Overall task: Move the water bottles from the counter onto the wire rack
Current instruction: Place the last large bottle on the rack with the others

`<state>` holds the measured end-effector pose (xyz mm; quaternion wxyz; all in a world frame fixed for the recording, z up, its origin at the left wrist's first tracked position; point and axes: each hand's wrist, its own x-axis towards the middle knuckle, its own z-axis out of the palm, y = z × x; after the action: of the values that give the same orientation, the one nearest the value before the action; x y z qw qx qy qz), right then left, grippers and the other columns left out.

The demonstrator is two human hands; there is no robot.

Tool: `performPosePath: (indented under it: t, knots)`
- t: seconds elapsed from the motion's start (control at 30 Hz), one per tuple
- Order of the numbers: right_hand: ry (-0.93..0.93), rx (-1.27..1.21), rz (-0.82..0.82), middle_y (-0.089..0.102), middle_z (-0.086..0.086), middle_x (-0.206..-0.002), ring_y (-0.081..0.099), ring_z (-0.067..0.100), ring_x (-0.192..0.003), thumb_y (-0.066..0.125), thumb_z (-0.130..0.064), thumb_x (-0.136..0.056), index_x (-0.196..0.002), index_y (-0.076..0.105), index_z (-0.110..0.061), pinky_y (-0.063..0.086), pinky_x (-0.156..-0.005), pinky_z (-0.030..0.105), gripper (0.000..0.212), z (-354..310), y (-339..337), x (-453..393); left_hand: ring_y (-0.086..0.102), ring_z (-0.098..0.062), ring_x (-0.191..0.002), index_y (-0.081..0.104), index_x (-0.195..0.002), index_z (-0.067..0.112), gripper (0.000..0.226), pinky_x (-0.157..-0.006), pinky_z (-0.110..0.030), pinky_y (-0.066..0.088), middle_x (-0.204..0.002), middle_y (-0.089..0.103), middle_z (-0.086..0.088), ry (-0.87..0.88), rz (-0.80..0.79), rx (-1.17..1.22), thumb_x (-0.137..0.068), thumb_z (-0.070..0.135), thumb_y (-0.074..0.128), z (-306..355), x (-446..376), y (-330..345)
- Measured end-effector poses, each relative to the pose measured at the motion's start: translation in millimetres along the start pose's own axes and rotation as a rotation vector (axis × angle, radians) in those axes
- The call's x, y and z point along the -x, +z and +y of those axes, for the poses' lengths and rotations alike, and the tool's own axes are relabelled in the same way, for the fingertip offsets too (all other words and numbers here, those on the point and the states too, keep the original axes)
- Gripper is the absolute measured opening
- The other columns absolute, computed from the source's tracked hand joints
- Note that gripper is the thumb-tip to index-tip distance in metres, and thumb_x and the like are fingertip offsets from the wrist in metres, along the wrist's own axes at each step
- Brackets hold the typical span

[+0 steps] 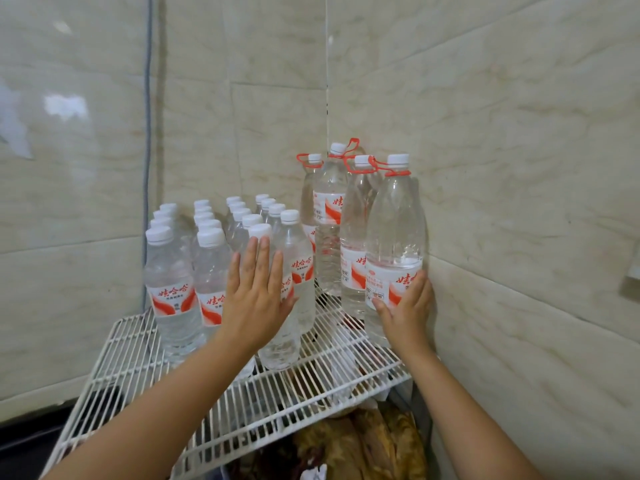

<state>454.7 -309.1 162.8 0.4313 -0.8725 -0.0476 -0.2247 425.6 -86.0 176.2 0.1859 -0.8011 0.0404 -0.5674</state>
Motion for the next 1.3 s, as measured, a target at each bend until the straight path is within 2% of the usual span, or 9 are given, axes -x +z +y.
performPosePath:
  t: [0.13, 0.23, 0.3, 0.37, 0.43, 0.5, 1.0, 1.1, 1.3]
  knots:
    - [0.018, 0.006, 0.115, 0.022, 0.022, -0.146, 0.028, 0.032, -0.132, 0.070, -0.024, -0.078, -0.146, 0.001, -0.004, 0.032, -0.107, 0.039, 0.098, -2, 3, 4, -0.016, -0.024, -0.143, 0.006, -0.146, 0.005, 0.070, -0.116, -0.041, -0.010, -0.154, -0.021, -0.010, -0.039, -0.008, 0.015, -0.095, 0.053, 0.007, -5, 11, -7]
    - [0.025, 0.065, 0.166, 0.030, 0.023, -0.142, 0.035, 0.034, -0.127, 0.071, -0.026, -0.077, -0.145, 0.008, -0.001, 0.034, -0.103, 0.039, 0.097, -8, 6, 7, -0.017, -0.023, -0.143, 0.023, -0.137, 0.000, 0.072, -0.116, -0.040, -0.011, -0.154, -0.022, -0.008, -0.071, -0.021, 0.011, -0.095, 0.055, 0.006, -10, 11, -11]
    - [0.030, 0.110, 0.195, 0.035, 0.027, -0.138, 0.039, 0.038, -0.123, 0.074, -0.027, -0.074, -0.144, 0.015, 0.003, 0.037, -0.100, 0.042, 0.096, -9, 9, 7, -0.018, -0.022, -0.143, 0.023, -0.138, 0.000, 0.074, -0.115, -0.041, -0.013, -0.153, -0.023, -0.008, -0.104, -0.028, -0.008, -0.094, 0.057, 0.005, -12, 10, -14]
    - [0.037, 0.126, 0.218, 0.038, 0.030, -0.134, 0.043, 0.041, -0.117, 0.076, -0.027, -0.072, -0.142, 0.019, 0.005, 0.040, -0.095, 0.045, 0.096, -10, 11, 8, -0.020, -0.022, -0.142, 0.010, -0.144, 0.003, 0.075, -0.114, -0.043, -0.014, -0.153, -0.025, -0.008, -0.133, -0.028, -0.026, -0.093, 0.058, 0.005, -15, 10, -15]
    - [0.038, 0.143, 0.210, 0.036, 0.030, -0.136, 0.041, 0.041, -0.119, 0.074, -0.029, -0.075, -0.143, 0.016, 0.004, 0.039, -0.096, 0.045, 0.095, -10, 11, 8, -0.022, -0.022, -0.141, -0.010, -0.146, 0.008, 0.076, -0.113, -0.044, -0.015, -0.152, -0.027, -0.008, -0.154, -0.022, -0.028, -0.092, 0.059, 0.006, -19, 12, -14]
    - [0.039, 0.155, 0.195, 0.033, 0.028, -0.139, 0.038, 0.039, -0.122, 0.071, -0.031, -0.077, -0.144, 0.012, 0.002, 0.037, -0.099, 0.044, 0.095, -8, 9, 7, -0.024, -0.021, -0.141, -0.017, -0.144, 0.009, 0.078, -0.113, -0.043, -0.016, -0.151, -0.029, -0.008, -0.176, -0.027, -0.039, -0.091, 0.062, 0.005, -21, 15, -13]
    - [-0.009, 0.195, 0.109, 0.022, 0.026, -0.145, 0.029, 0.039, -0.131, 0.069, -0.030, -0.078, -0.145, -0.002, -0.002, 0.030, -0.107, 0.046, 0.102, -2, 3, 9, -0.024, -0.020, -0.141, -0.019, -0.142, 0.004, 0.093, -0.113, -0.045, -0.017, -0.151, -0.029, -0.008, -0.205, -0.021, -0.104, -0.083, 0.074, 0.000, -20, 23, -4]
    - [-0.002, 0.188, 0.124, 0.021, 0.026, -0.146, 0.027, 0.040, -0.132, 0.069, -0.028, -0.079, -0.145, -0.001, -0.001, 0.028, -0.108, 0.048, 0.100, -2, 6, 8, -0.021, -0.019, -0.142, -0.016, -0.143, 0.004, 0.086, -0.114, -0.043, -0.015, -0.152, -0.026, -0.008, -0.164, 0.012, -0.097, -0.088, 0.067, 0.001, -24, 28, -4]
    - [0.071, 0.175, 0.101, 0.004, 0.024, -0.153, 0.009, 0.038, -0.141, 0.063, -0.031, -0.083, -0.145, -0.007, -0.001, 0.012, -0.114, 0.049, 0.098, -5, 17, 8, -0.020, -0.019, -0.142, -0.014, -0.144, 0.007, 0.076, -0.115, -0.042, -0.013, -0.153, -0.024, -0.006, -0.066, 0.019, -0.087, -0.093, 0.059, 0.005, -34, 39, -1]
